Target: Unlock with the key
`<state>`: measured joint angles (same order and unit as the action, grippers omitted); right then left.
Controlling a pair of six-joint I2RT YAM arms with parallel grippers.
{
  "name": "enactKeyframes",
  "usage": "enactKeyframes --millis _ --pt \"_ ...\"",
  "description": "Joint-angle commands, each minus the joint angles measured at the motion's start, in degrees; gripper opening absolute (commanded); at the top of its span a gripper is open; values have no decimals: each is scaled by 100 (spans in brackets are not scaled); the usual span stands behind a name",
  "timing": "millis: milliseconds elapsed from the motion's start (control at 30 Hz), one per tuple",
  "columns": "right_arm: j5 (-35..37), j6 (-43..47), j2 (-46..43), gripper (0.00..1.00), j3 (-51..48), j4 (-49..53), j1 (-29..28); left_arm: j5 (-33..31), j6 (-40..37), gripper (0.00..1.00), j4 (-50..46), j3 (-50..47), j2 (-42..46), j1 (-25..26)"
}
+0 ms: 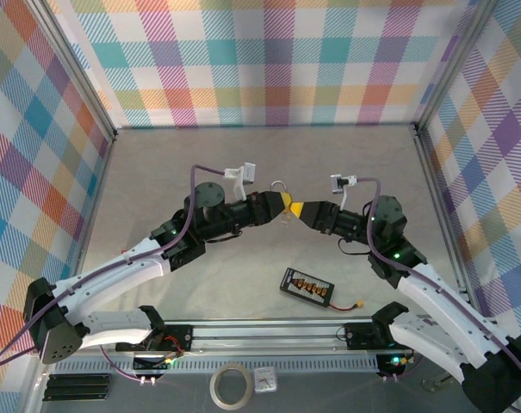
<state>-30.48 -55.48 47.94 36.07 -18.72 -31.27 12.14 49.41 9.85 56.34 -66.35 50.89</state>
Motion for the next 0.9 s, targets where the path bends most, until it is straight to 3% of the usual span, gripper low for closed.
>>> enactKeyframes --millis 0,133,367,500,867 --pt "-284 -973 -68 50 -140 -1691 18 -62 -186 0 1111 -66 390 -78" --pt "-261 -983 -224 48 -231 -1674 16 -218 -144 0 1716 -233 412 -110" --pt "-204 -1368 -249 46 -676 -2590 -10 -403 -54 0 2827 -326 155 -115" --pt "-123 -1164 -273 45 -663 -2464 -135 -451 23 0 3252 -340 -30 -96" --pt "-69 -995 272 38 -482 -3035 -310 -582 -96 0 3392 -365 -188 118"
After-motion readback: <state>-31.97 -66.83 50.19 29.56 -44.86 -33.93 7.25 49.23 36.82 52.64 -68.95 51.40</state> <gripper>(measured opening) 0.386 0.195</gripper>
